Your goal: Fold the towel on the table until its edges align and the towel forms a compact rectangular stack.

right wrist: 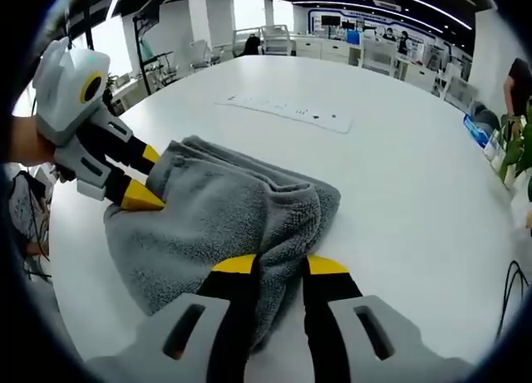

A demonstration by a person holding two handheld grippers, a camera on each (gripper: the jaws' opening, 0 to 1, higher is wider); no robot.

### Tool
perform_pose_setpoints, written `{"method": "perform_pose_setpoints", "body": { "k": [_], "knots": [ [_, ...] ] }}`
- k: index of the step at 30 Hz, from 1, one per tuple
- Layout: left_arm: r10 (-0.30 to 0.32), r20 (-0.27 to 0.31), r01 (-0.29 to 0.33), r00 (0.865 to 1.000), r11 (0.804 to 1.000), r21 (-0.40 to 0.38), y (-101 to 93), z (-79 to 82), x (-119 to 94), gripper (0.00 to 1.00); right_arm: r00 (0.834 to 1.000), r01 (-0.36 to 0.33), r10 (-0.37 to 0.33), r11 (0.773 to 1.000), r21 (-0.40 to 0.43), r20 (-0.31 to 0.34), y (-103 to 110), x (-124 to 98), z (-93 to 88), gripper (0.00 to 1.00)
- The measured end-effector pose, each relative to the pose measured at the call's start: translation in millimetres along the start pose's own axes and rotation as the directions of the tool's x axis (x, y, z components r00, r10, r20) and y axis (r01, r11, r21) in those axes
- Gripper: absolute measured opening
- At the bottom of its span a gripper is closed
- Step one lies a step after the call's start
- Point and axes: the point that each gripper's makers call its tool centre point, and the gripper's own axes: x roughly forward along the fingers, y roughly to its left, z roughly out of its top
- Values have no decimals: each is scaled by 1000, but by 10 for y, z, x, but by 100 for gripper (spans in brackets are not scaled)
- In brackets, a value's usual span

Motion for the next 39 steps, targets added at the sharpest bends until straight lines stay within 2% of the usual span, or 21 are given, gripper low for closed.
{"method": "perform_pose_setpoints", "body": {
  "k": [4, 17, 21, 27, 30, 32, 33, 37, 39],
  "knots": [
    [38, 19, -39, 999, 999, 26, 46, 31, -12, 27, 1000, 5, -5, 998, 56, 9, -24, -17, -12, 21],
    [51, 41, -47, 998, 993, -104, 80, -4, -48, 29, 999, 29, -32, 998, 56, 41, -51, -53, 38, 22],
    [61, 47, -56, 997, 993, -103, 83, 6, -77, 30, 998, 34, -36, 998, 47, 44, -47, -70, 64, 21],
    [90, 83, -82, 992, 992, -92, 147, 54, -148, 32, 993, 39, -46, 997, 62, 111, -63, -185, 204, 18],
    [108, 120, -96, 987, 990, -102, 182, 115, -211, 33, 991, 28, -38, 997, 73, 130, -57, -217, 231, 24],
    [103, 148, -88, 984, 990, -107, 178, 156, -250, 34, 990, 19, -32, 996, 92, 140, -33, -224, 241, 39],
    [104, 155, -88, 982, 991, -105, 178, 163, -263, 35, 988, 21, -34, 996, 90, 148, -31, -241, 249, 43],
    [141, 173, -127, 975, 988, -93, 247, 152, -315, 47, 988, 12, -24, 997, 76, 155, 5, -293, 240, 44],
    [152, 180, -136, 972, 986, -99, 268, 143, -352, 50, 988, 9, -19, 998, 67, 156, 13, -302, 236, 46]
  ]
}}
